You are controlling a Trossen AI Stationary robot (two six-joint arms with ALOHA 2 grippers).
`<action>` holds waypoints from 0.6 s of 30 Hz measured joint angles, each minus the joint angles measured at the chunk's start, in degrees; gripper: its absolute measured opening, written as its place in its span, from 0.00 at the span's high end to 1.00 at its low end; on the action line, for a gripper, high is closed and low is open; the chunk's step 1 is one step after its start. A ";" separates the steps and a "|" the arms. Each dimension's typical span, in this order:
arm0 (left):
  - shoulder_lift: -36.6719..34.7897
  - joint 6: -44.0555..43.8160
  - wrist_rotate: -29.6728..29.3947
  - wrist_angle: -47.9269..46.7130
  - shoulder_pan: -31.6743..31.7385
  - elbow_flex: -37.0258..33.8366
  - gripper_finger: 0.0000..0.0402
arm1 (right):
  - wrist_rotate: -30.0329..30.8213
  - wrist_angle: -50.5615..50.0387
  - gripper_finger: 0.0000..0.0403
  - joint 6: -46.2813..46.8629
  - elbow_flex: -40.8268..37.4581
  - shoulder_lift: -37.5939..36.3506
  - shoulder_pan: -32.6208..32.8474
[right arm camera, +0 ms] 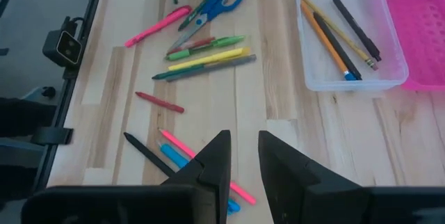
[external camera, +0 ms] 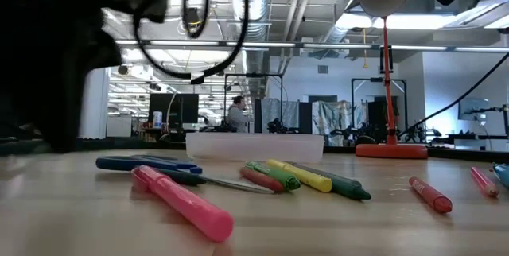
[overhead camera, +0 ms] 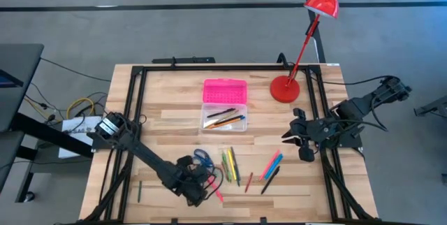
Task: Pick & place school supplies into a supply box
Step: Put the green crayon into the pink supply box
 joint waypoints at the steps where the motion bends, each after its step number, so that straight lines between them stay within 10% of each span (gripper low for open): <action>1: 0.00 1.03 0.00 -1.39 0.58 0.84 0.99 | 0.00 0.00 0.83 0.08 0.00 0.00 0.02; 18: -0.28 26.47 -11.59 -11.81 19.60 11.60 0.99 | 1.33 1.40 0.83 0.50 0.00 0.00 0.02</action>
